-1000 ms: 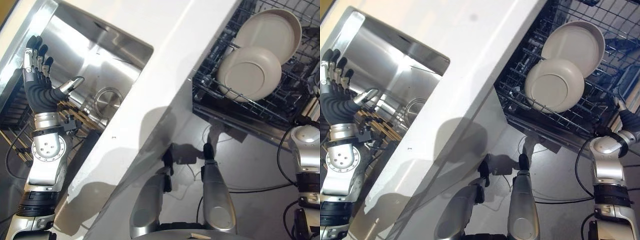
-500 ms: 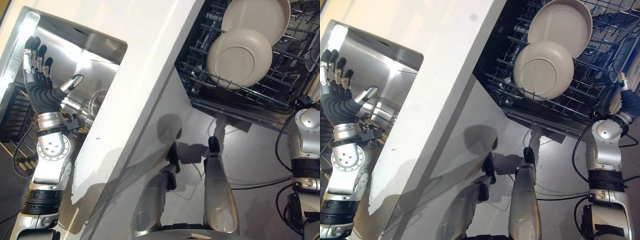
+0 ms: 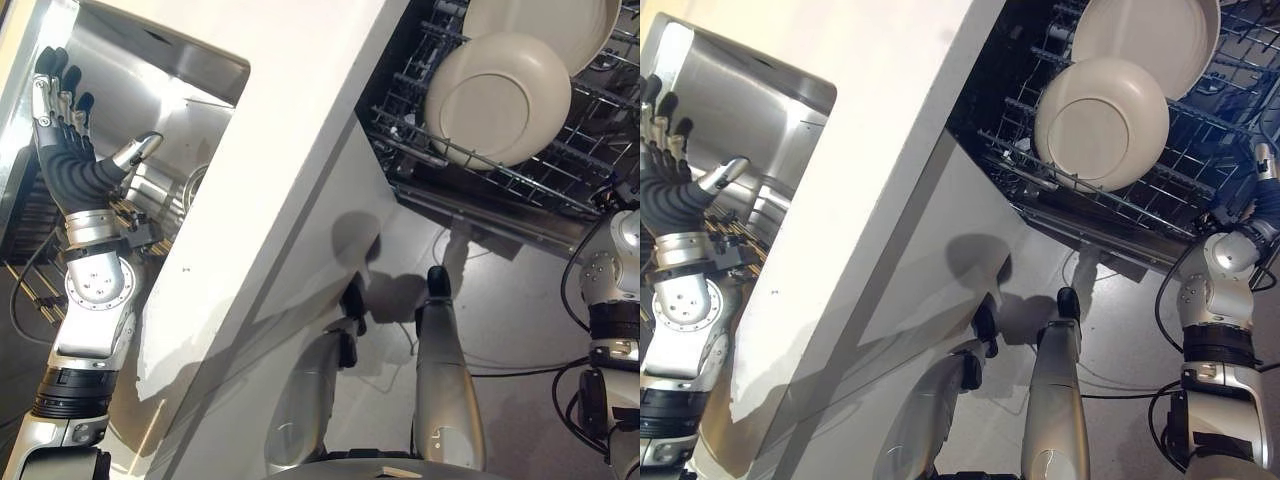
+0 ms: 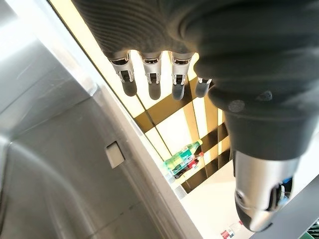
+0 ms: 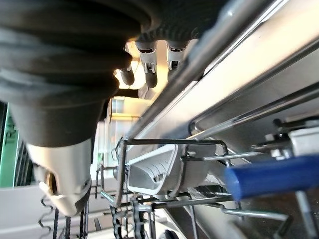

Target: Pick up plates and place into dishwasher.

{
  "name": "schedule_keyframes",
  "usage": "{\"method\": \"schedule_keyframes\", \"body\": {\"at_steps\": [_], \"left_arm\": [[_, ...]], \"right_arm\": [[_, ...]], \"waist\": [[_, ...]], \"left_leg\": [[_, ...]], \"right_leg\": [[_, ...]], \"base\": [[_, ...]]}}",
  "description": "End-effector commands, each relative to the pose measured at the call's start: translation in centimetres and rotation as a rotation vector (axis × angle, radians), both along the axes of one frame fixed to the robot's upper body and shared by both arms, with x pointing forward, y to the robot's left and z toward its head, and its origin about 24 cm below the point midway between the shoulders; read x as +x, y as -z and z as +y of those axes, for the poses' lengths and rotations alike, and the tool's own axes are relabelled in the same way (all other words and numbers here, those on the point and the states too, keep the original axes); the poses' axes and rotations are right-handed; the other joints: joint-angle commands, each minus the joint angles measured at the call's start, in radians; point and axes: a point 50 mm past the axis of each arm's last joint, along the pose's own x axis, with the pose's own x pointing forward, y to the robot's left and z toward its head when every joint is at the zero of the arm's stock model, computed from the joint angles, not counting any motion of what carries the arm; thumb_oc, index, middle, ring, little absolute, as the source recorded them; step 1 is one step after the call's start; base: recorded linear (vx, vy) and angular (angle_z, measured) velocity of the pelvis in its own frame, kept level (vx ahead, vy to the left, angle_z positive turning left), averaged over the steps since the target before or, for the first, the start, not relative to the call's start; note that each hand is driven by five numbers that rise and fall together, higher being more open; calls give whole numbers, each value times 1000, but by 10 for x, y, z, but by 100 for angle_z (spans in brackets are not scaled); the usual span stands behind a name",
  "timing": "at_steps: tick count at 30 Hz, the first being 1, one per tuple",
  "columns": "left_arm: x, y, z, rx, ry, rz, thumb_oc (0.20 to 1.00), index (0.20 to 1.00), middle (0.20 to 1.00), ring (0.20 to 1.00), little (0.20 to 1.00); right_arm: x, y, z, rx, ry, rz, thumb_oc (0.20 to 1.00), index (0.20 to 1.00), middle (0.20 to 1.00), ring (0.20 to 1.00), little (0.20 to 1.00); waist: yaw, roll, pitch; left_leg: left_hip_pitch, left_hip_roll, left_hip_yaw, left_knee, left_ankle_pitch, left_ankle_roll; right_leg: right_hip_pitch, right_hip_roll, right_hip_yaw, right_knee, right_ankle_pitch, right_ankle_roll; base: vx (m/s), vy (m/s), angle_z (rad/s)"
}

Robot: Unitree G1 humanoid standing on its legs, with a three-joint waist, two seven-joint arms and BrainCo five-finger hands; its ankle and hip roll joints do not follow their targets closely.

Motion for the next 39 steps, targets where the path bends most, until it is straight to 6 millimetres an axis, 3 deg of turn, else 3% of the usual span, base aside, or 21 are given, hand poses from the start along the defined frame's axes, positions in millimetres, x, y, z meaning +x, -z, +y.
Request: {"method": "schedule_keyframes", "body": {"at_steps": [1, 5, 16, 28, 35, 39], "left_arm": [[6, 1, -33, -78, 99, -44, 1000, 1000, 1000, 1000, 1000], [9, -4, -34, -73, 101, -48, 1000, 1000, 1000, 1000, 1000], [12, -3, -35, -119, 116, -32, 1000, 1000, 1000, 1000, 1000], [12, 0, -26, -125, 121, 3, 1000, 1000, 1000, 1000, 1000], [15, -3, -25, -89, 121, 7, 1000, 1000, 1000, 1000, 1000], [15, -4, -23, -86, 115, 6, 1000, 1000, 1000, 1000, 1000]], "right_arm": [[40, 19, 57, -95, -355, 148, 1000, 1000, 1000, 1000, 1000], [51, 16, 80, -184, -487, 167, 1000, 1000, 1000, 1000, 1000], [69, -18, 150, -389, -726, 113, 1000, 1000, 1000, 1000, 1000], [75, -34, 168, -395, -749, 72, 1000, 1000, 1000, 1000, 1000], [77, -44, 179, -377, -752, 14, 1000, 1000, 1000, 1000, 1000], [78, -47, 184, -376, -755, -4, 1000, 1000, 1000, 1000, 1000]], "waist": [[7, 61, 51], [18, 54, 51], [54, 50, 51], [125, 5, 51], [174, -27, 51], [199, -29, 51]], "left_leg": [[-98, -10, -58, 207, -138, -1], [-110, -13, -66, 212, -134, 0], [-67, -39, -85, 214, -138, 0], [1, -77, -136, 228, -153, 19], [-43, -103, -155, 242, -145, 42], [-53, -113, -158, 238, -143, 50]], "right_leg": [[22, -36, -9, -100, 36, 3], [10, -34, -15, -94, 39, 1], [69, -40, -29, -104, 38, -8], [195, -64, -93, -132, 40, -6], [176, -77, -130, -122, 63, 0], [168, -95, -150, -121, 74, 2]], "base": [[-14, -44, 4], [-3, -8, 1], [39, 70, -4], [80, 63, 1], [37, 8, 19], [49, 54, 25]]}}
